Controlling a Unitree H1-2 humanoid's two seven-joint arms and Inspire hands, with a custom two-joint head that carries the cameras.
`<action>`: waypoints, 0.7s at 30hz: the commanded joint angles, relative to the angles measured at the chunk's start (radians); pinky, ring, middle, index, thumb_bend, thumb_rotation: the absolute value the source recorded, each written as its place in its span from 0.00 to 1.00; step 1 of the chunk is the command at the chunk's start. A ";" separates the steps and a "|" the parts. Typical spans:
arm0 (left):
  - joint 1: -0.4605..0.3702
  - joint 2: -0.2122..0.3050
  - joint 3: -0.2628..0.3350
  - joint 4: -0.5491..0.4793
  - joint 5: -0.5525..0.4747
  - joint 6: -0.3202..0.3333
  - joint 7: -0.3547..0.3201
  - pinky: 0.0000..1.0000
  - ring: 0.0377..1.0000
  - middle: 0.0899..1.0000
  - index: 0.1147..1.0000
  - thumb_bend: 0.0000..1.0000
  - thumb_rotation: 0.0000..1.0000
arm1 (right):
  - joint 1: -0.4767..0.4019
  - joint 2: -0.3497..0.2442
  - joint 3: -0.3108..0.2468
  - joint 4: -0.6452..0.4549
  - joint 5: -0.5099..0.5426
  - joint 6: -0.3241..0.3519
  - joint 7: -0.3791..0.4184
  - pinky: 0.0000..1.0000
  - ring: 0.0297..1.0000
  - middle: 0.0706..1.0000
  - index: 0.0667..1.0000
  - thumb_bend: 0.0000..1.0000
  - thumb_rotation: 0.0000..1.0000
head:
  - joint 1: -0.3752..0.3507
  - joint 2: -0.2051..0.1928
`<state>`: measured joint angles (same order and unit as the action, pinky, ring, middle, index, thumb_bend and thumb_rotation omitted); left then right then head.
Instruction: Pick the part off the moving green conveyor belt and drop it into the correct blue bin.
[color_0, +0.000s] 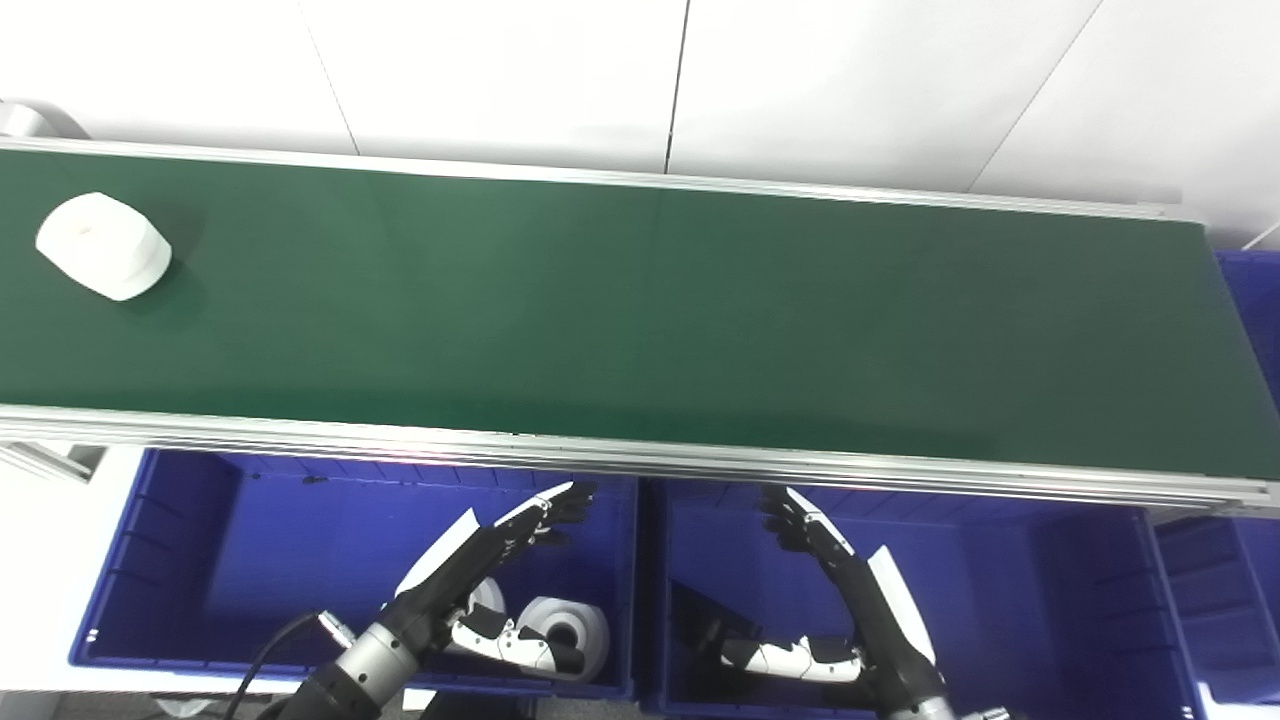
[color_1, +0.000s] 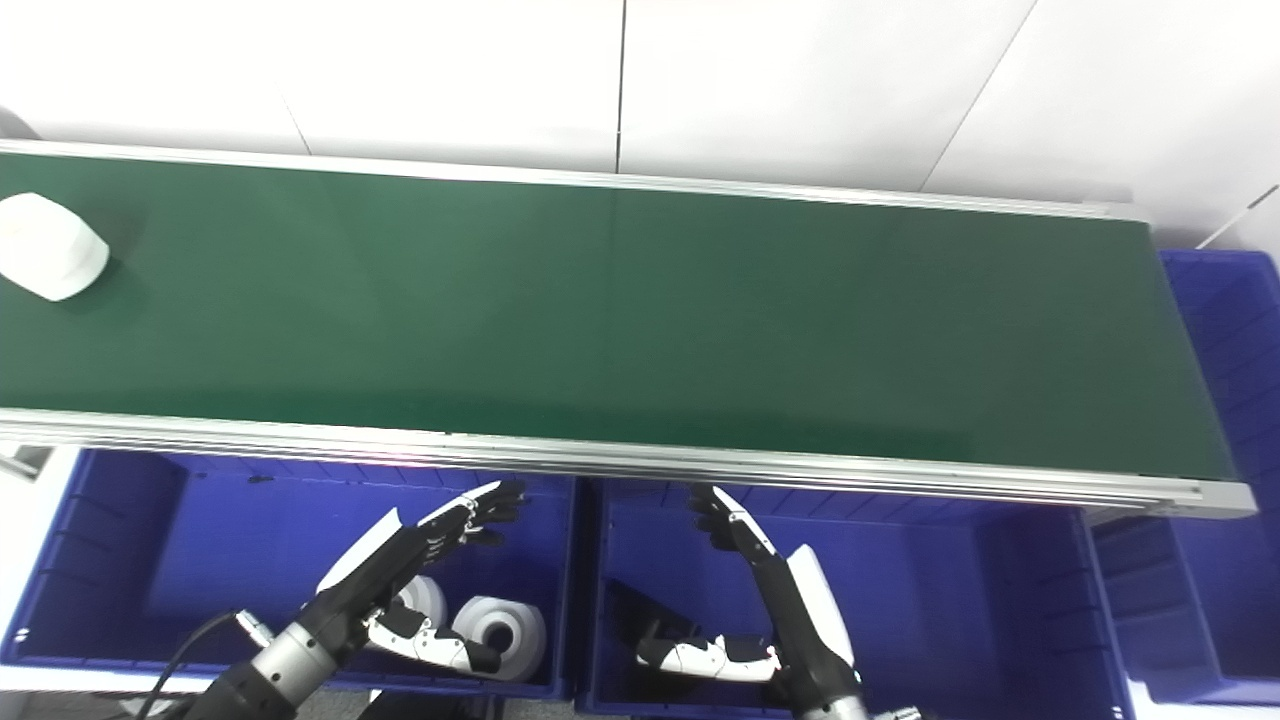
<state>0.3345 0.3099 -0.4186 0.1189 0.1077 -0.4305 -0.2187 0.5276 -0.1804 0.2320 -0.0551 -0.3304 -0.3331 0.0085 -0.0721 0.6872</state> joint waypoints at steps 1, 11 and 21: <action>-0.008 0.011 -0.002 -0.019 -0.003 -0.039 0.018 0.80 0.88 0.91 0.91 0.90 0.27 | 0.006 0.001 -0.005 -0.015 0.005 -0.063 -0.017 0.79 0.82 0.85 0.88 0.91 0.36 | 0.004 -0.001; -0.008 0.009 -0.008 -0.013 0.007 -0.039 0.028 0.80 0.87 0.90 0.90 0.91 0.27 | 0.007 -0.005 -0.007 -0.010 0.009 -0.068 -0.013 0.79 0.82 0.85 0.88 0.90 0.34 | 0.050 -0.022; -0.014 -0.008 -0.025 0.011 0.019 -0.039 0.030 0.78 0.85 0.88 0.88 0.92 0.31 | 0.007 -0.018 -0.026 0.021 0.025 -0.092 -0.010 0.80 0.84 0.86 0.90 0.90 0.33 | 0.278 -0.126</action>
<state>0.3310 0.3013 -0.4396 0.1365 0.1295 -0.4308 -0.2013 0.5292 -0.1970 0.2124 -0.0264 -0.3219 -0.3797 0.0077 0.1976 0.5677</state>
